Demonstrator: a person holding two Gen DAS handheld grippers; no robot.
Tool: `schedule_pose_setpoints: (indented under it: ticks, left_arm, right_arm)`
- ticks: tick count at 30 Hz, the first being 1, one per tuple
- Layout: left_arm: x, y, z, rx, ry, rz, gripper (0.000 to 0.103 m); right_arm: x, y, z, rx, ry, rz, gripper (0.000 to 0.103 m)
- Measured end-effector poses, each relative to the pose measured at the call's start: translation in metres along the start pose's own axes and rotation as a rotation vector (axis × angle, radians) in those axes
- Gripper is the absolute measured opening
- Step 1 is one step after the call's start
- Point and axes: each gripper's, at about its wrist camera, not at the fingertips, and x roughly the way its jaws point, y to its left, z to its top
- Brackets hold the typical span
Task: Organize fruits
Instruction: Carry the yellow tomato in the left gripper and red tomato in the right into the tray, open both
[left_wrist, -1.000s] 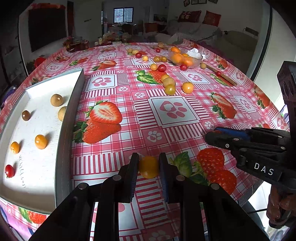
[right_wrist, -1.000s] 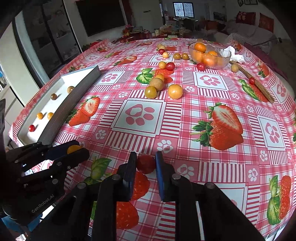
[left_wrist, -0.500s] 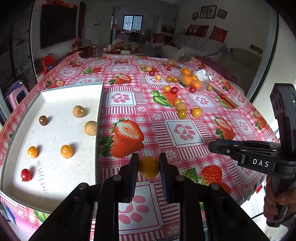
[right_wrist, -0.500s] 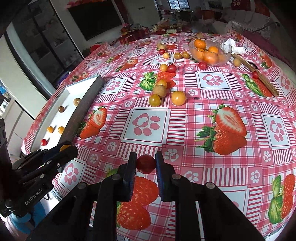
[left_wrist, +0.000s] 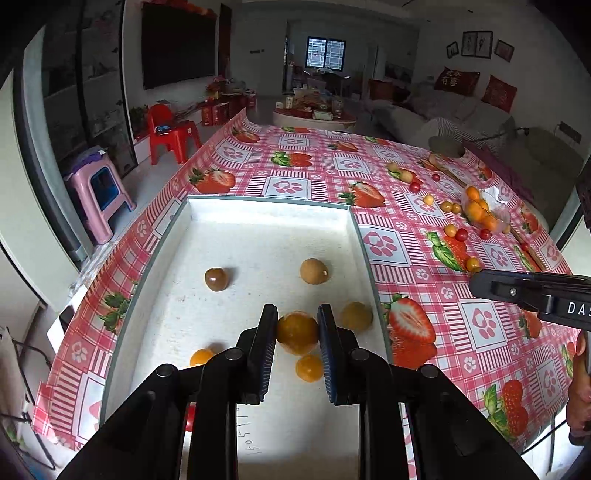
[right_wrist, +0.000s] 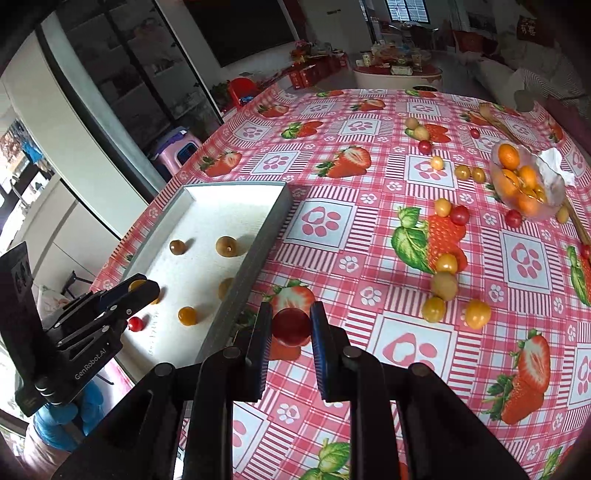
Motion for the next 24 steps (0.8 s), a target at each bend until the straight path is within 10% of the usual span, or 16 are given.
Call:
schedule_pose_setpoints:
  ticks: [24]
  left_arm:
    - [0.073,0.029,0.015,-0.063,0.212,0.027,0.024]
  right_arm:
    - [0.164,0.058,0.086,-0.063,0.214,0.015,0.022]
